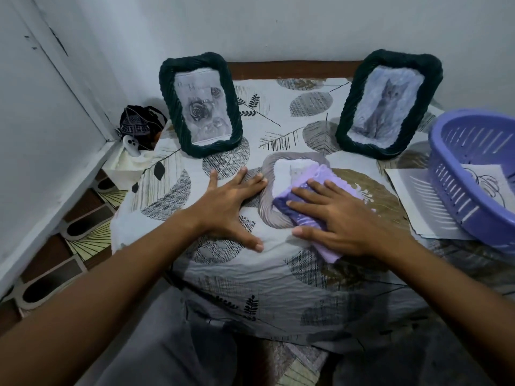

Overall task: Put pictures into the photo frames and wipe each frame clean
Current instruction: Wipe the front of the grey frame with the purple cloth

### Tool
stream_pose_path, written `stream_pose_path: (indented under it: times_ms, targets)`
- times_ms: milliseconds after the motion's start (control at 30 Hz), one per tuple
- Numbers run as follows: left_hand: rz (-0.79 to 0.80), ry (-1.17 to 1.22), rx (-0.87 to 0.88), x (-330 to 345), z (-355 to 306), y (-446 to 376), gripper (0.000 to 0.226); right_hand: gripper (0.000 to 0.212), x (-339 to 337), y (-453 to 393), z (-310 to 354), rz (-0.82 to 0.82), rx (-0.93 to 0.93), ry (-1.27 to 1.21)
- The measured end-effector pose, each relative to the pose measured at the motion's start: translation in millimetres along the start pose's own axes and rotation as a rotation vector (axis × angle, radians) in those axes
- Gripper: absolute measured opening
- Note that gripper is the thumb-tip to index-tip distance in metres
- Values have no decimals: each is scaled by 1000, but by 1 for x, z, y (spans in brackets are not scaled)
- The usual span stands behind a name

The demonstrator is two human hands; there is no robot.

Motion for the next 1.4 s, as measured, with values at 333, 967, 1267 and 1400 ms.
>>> stream_pose_path:
  times_ms: [333,967,1267,1400]
  targets:
    - [-29,1,5,1,0,-1,137,96,1,-12,20,-4,-4,14]
    - [-51,23,-13,-2,-5,2,136,91,-12,-11,30,-8,-28,54]
    - [-42,36,-15,-2,-6,1,136,92,-13,-12,28,1,-19,17]
    - [-36,35,-16,-3,-6,1,136,94,-16,-10,31,-11,1,8]
Point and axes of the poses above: each hand's wrist, its own y-axis away from the middle knuckle, its own x-axis out of the palm, z = x × y, the point moved 2 cm from there along -y, towards the middle knuckle, and after that the axes turned 4 degrees about -z, right-handed, at the moved point
